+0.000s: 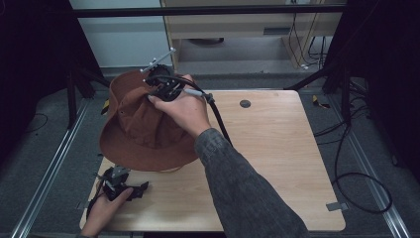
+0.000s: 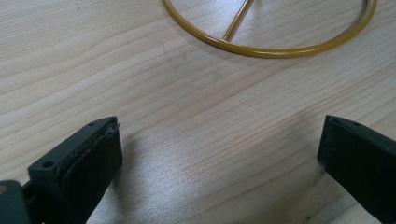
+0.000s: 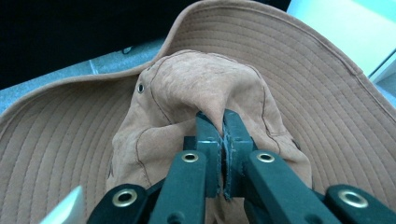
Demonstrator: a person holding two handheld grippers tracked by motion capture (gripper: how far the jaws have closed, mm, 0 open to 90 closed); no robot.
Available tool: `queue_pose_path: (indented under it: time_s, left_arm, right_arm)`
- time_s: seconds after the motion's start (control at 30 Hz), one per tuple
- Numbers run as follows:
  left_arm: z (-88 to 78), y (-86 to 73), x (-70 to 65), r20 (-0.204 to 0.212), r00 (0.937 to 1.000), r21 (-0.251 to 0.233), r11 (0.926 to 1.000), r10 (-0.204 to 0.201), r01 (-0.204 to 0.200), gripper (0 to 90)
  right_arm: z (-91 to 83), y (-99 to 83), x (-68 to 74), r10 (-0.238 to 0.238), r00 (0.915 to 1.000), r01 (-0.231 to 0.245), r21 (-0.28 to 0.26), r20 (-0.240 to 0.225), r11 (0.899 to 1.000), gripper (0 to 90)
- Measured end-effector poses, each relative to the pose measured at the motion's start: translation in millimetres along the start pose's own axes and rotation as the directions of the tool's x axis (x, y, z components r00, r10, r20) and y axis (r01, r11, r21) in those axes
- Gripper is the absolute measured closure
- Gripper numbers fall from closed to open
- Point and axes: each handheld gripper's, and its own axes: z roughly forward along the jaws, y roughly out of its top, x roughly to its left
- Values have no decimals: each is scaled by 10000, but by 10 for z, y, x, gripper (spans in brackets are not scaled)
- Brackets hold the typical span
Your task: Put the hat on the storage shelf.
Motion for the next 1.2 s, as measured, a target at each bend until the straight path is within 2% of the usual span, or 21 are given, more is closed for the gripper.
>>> queue_pose_path:
  time_s: [0.6, 0.7, 1.0, 1.2]
  left_arm:
    - [1, 0, -2, 1, 10000, -9, 10000, -2, 2, 0]
    - [1, 0, -2, 1, 10000, -9, 10000, -1, 1, 0]
    - [1, -1, -2, 0, 10000, -9, 10000, 0, 0, 0]
    - [0, -1, -2, 0, 10000, -7, 10000, -8, 8, 0]
  right_arm:
    - [73, -52, 32, 31, 10000, -31, 17, -72, 10000, 863]
    - [81, -60, 39, 101, 9998, -102, -26, -197, 9999, 842]
    - [74, -66, 52, 49, 9999, -49, 30, -125, 10000, 817]
    - [83, -63, 63, -11, 10000, 11, 23, -84, 10000, 745]
